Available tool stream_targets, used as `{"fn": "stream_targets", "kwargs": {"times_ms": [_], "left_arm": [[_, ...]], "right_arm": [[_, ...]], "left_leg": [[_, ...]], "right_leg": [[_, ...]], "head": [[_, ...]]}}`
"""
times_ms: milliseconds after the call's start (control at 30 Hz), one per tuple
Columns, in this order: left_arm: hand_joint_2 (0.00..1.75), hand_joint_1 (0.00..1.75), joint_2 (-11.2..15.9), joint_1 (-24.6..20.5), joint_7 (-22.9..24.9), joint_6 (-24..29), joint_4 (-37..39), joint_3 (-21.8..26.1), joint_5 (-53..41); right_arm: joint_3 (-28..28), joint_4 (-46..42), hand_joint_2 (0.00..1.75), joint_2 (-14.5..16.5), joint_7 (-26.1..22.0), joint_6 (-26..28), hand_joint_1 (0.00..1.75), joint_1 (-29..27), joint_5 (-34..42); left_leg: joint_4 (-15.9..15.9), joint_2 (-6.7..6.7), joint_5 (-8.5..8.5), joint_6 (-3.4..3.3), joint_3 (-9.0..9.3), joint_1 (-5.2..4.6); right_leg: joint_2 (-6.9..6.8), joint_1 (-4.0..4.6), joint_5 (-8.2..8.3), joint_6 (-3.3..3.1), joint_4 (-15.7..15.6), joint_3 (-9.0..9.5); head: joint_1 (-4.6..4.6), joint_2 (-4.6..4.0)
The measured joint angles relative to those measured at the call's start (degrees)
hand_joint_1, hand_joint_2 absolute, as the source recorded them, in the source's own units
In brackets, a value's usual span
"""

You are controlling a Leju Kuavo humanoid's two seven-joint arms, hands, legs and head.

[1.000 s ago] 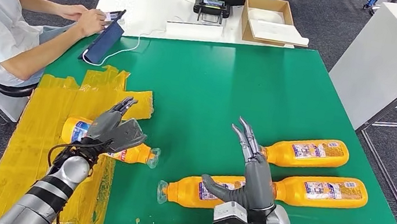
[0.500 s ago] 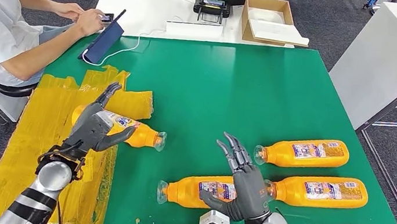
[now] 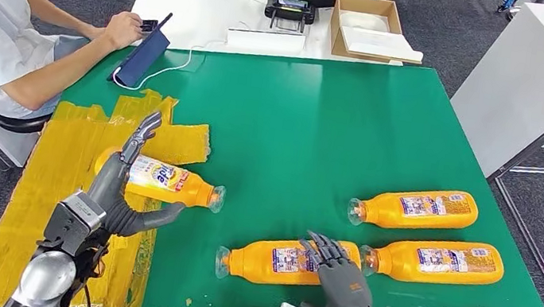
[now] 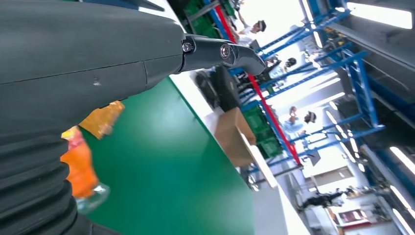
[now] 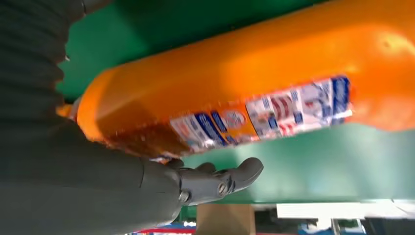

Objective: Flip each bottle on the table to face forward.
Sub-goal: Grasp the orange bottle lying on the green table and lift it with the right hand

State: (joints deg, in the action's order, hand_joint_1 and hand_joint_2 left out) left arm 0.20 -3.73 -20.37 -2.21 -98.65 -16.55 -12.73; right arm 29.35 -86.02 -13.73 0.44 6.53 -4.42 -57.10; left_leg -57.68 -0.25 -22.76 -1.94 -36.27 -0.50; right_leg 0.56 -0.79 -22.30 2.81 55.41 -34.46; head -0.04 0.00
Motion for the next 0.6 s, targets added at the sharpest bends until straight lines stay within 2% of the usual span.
{"fn": "stream_targets", "kwargs": {"times_ms": [600], "left_arm": [[1.75,0.00,-0.1,0.6,0.0,0.0,-1.5,-1.7,0.2]], "right_arm": [[1.2,2.7,1.75,-0.8,1.3,-0.3,0.00,1.8,-0.1]], "left_leg": [[0.0,0.00,0.03,-0.01,0.02,0.02]], "right_leg": [[0.00,0.01,0.00,-0.01,0.0,-0.01]], "head": [[-0.01,0.00]]}}
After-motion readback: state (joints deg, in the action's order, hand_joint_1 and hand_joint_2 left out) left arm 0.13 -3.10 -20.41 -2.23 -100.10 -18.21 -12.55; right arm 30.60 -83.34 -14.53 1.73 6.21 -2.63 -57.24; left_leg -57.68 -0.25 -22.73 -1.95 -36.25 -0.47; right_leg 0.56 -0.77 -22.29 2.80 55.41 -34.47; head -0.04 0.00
